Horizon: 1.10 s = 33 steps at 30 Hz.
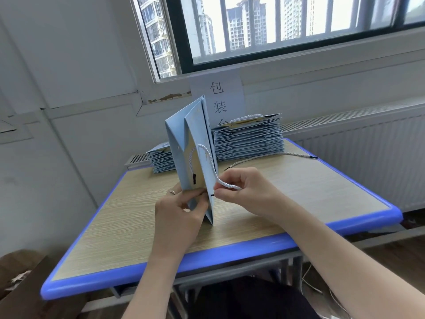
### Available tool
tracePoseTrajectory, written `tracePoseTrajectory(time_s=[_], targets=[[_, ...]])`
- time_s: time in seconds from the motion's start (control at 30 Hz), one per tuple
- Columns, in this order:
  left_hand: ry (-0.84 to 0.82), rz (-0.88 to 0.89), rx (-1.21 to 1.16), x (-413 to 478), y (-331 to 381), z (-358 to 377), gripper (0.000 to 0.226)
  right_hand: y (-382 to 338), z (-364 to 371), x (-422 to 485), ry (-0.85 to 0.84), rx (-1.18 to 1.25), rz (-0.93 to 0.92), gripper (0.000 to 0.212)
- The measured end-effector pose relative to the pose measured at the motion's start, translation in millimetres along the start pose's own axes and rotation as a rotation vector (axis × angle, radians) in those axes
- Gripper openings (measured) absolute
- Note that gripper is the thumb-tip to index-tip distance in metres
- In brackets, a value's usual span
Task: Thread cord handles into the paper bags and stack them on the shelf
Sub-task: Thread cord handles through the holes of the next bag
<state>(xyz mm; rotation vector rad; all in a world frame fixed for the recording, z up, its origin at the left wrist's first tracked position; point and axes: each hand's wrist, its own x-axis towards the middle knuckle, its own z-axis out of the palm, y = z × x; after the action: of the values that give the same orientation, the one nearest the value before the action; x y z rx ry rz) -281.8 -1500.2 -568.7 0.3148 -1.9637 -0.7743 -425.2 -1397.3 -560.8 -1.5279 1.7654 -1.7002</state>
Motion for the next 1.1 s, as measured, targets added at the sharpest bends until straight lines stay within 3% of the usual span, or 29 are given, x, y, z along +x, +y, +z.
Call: tracePoseTrajectory(time_s=[0.13,0.4,0.5,0.67,0.83,1.1], targets=[[-0.011,0.028,0.044,0.1,-0.2,1.7,0.043,0.9,0.0,1.9,0.001,-0.013,-0.005,0.013],[-0.008,0.023,0.094,-1.4,-3.0,3.7,0.021,3.5,-1.4,1.2,-0.084,-0.003,0.066,0.021],[-0.004,0.002,0.071,-0.5,-2.6,3.1,0.029,7.3,0.1,1.2,-0.158,-0.143,0.120,0.037],[-0.008,-0.052,-0.041,-0.9,2.7,2.2,0.036,5.9,0.8,-1.1,-0.243,-0.186,0.139,0.038],[-0.011,0.032,0.082,0.4,1.0,3.2,0.033,11.8,1.2,-0.5,-0.175,-0.210,0.111,0.034],[-0.084,-0.012,0.247,3.0,-4.6,5.0,0.028,9.6,0.6,-3.4,-0.162,-0.256,0.025,0.033]])
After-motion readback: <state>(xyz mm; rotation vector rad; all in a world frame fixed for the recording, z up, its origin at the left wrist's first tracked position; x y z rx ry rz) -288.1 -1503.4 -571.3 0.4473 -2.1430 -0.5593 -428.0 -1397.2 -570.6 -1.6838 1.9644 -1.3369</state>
